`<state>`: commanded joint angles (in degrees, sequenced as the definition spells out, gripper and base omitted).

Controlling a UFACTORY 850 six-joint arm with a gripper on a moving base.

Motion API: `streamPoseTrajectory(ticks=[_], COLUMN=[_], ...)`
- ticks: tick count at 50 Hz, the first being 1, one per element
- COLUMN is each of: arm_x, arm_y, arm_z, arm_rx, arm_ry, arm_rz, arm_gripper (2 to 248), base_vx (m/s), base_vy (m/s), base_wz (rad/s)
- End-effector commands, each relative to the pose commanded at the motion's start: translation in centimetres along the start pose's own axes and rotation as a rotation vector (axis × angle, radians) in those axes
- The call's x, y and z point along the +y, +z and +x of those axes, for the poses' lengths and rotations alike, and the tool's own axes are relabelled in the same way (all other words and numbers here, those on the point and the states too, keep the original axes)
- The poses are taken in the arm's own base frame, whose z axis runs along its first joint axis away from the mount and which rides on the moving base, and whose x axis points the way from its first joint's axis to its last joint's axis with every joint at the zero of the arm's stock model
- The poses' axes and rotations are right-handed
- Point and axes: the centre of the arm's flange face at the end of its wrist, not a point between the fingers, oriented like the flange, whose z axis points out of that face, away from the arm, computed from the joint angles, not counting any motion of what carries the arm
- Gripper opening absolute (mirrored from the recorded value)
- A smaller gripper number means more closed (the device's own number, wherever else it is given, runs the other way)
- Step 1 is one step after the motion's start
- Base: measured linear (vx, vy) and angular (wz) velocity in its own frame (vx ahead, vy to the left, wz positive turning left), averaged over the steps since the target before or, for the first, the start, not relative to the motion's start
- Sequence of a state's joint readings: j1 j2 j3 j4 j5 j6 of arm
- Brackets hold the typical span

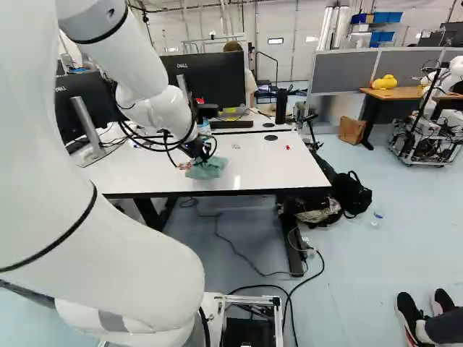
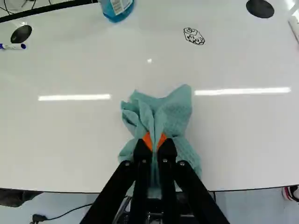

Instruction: Clean the table with the green towel

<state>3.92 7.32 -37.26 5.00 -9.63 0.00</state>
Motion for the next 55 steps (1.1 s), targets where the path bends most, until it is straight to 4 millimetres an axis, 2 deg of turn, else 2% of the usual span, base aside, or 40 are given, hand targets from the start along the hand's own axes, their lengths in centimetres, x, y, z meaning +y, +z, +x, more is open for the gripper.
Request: streamPoseTrajectory(ticks=[42, 55], arm_x=[0.0, 0.7], arm_y=[-0.4, 1.0], arm_z=[8.6, 10.9], arm_rx=[0.106, 0.109], arm_ry=[0.011, 0.024], arm_rz=[-0.001, -0.011], arm_gripper=[29, 29], base_vx=[0.0, 0.0], base_vy=[0.0, 0.0], base_wz=[0.0, 0.0])
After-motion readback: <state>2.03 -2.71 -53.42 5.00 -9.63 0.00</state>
